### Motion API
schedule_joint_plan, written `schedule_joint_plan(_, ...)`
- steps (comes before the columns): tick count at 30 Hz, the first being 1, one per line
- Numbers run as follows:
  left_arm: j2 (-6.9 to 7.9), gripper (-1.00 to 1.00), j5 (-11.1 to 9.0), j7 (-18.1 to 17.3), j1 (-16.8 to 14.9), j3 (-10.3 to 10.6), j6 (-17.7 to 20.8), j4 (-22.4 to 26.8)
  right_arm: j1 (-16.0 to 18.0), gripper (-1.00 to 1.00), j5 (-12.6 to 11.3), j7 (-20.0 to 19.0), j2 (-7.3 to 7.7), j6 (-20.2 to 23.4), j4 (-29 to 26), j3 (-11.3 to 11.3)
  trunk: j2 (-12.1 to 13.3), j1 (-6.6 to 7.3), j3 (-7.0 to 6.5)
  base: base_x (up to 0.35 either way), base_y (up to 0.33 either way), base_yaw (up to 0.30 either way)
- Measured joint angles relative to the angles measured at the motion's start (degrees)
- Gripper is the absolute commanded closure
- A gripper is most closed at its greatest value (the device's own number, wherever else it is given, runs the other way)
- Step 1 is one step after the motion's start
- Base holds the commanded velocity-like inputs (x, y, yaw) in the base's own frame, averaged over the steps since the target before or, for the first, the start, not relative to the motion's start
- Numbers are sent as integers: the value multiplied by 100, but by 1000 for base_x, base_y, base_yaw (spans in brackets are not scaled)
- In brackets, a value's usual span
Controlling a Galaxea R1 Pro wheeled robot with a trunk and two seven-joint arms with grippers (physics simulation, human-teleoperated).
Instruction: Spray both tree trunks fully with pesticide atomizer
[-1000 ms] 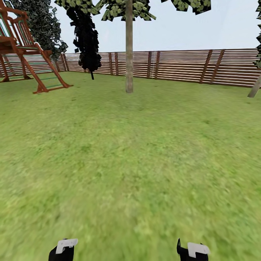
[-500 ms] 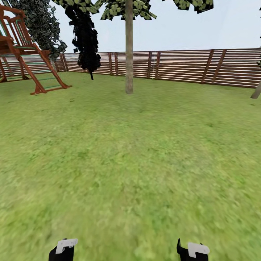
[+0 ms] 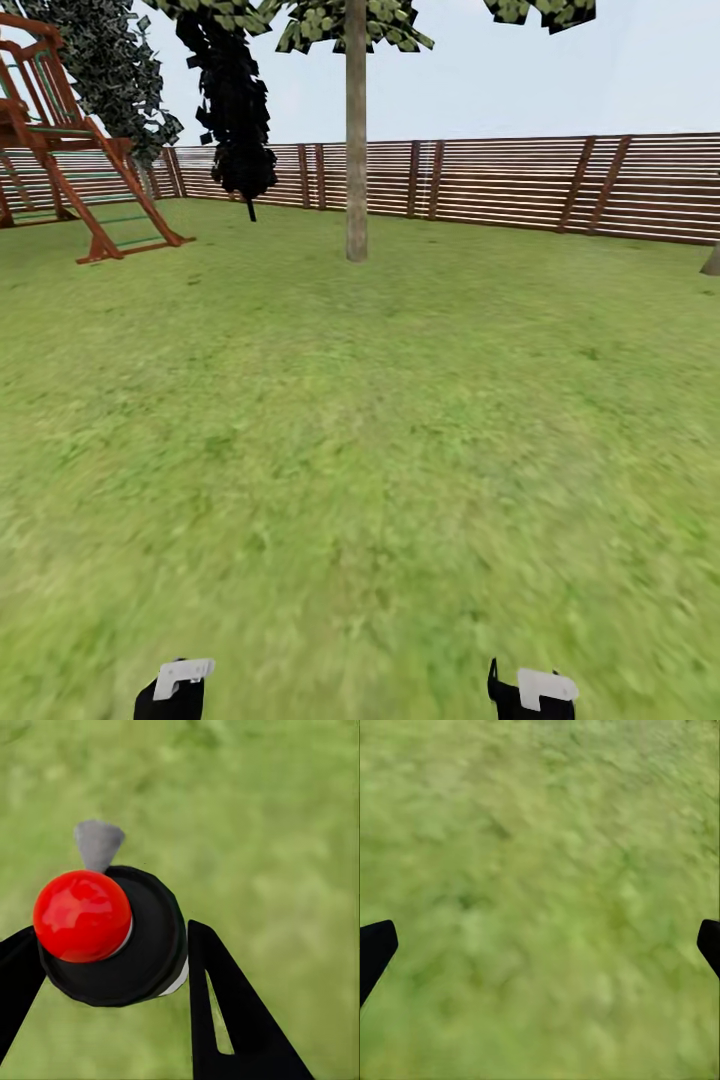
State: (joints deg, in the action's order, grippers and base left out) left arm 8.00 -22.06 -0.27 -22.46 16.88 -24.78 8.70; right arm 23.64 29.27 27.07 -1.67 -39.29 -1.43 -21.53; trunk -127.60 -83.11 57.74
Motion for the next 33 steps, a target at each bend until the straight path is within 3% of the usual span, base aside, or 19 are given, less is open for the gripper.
schedule_joint_plan(33, 0, 100, 0, 0, 2, 0, 0, 0, 0, -100, 0, 0, 0, 0, 1, 0, 0, 0, 0, 340, 0, 0)
